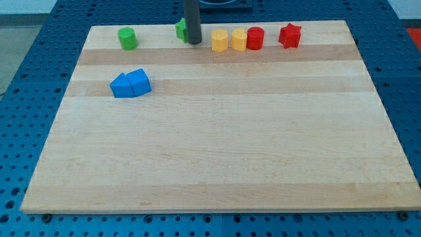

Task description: Push yellow heart towards down and right

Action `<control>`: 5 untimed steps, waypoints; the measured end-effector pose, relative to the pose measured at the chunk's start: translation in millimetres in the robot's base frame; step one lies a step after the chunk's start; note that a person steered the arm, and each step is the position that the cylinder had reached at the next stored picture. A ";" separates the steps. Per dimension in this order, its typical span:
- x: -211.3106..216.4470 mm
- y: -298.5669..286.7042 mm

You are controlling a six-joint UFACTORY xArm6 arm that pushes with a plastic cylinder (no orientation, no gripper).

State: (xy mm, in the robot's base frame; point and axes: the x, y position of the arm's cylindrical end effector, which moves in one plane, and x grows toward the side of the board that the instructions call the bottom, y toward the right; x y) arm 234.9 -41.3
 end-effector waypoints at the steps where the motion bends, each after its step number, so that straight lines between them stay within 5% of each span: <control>1: -21.5 40.4; 2: -41.7 41.6; 4: -33.5 -88.4; 5: -30.2 -82.4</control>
State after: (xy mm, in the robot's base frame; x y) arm 204.7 -123.7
